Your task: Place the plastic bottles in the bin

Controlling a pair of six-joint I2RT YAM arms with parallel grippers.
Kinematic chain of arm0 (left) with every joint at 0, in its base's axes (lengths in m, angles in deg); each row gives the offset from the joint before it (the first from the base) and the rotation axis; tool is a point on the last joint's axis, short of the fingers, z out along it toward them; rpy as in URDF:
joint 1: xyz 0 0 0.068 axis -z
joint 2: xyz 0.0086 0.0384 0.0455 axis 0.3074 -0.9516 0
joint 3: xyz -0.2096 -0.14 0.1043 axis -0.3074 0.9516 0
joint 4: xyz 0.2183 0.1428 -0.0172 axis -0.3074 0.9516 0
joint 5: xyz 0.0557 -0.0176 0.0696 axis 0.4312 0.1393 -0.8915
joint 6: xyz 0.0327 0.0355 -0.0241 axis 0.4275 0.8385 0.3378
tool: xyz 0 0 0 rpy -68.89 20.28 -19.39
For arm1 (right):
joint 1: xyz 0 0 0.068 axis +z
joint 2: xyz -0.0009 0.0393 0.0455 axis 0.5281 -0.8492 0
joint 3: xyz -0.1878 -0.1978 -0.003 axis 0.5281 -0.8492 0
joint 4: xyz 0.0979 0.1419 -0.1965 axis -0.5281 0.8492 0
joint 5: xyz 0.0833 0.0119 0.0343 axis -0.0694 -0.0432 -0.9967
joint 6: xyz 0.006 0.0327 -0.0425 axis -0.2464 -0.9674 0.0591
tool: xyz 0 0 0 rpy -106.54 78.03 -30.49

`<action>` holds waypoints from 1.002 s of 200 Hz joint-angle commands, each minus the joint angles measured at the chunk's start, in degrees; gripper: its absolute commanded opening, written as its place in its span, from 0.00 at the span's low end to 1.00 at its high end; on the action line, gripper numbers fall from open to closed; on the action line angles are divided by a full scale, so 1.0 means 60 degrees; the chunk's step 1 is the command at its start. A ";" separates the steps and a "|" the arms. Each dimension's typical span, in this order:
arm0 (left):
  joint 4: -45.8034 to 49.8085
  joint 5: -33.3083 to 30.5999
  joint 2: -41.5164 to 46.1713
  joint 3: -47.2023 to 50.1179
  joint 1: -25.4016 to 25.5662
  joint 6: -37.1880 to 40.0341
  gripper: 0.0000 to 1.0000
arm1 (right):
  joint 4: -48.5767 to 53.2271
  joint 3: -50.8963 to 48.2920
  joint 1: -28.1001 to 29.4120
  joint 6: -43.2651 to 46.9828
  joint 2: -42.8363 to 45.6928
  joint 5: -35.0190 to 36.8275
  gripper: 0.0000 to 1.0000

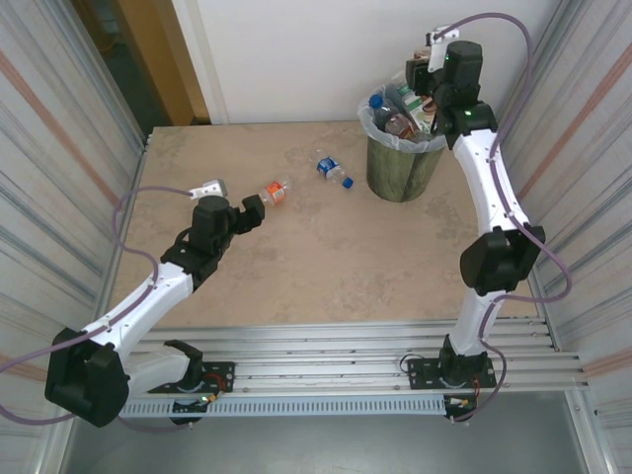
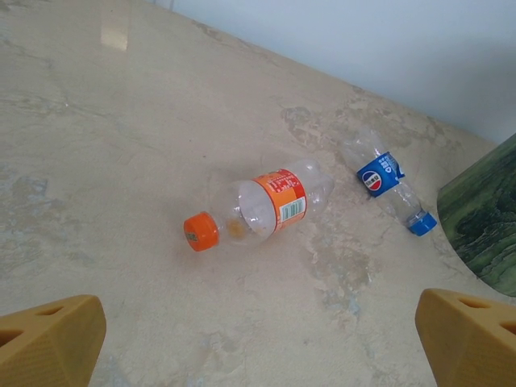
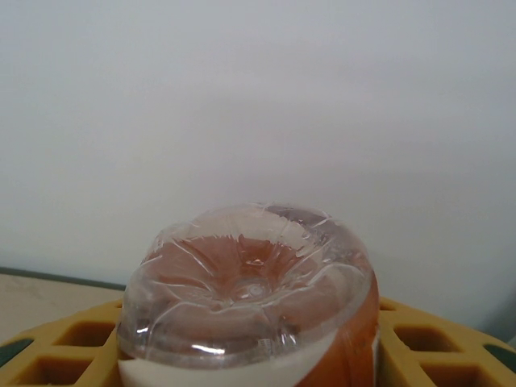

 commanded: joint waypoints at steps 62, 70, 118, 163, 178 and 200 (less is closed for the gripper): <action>0.0202 -0.0182 0.0136 -0.0156 -0.0171 0.0096 0.99 | -0.0338 -0.0519 -0.0386 0.1040 -0.0458 -0.1212 0.47; 0.0195 -0.0164 0.0133 -0.0146 -0.0171 0.0075 0.99 | -0.0337 -0.0709 -0.0408 0.1107 -0.0414 -0.1280 0.47; 0.0232 -0.0180 0.0265 -0.0087 -0.0171 0.0059 0.99 | -0.0195 -0.1577 -0.0416 0.1747 -0.0186 -0.1226 0.49; 0.0224 -0.0158 0.0252 -0.0074 -0.0171 0.0009 0.99 | -0.0077 -0.1856 -0.0423 0.1790 -0.0013 -0.1324 0.56; 0.0231 -0.0124 0.0224 -0.0073 -0.0171 -0.0017 0.99 | -0.0043 -0.1943 -0.0413 0.1753 0.0042 -0.1479 0.56; 0.0248 -0.0136 0.0223 -0.0078 -0.0171 -0.0029 0.99 | -0.0225 -0.2527 -0.0412 0.1753 0.0189 -0.1548 0.55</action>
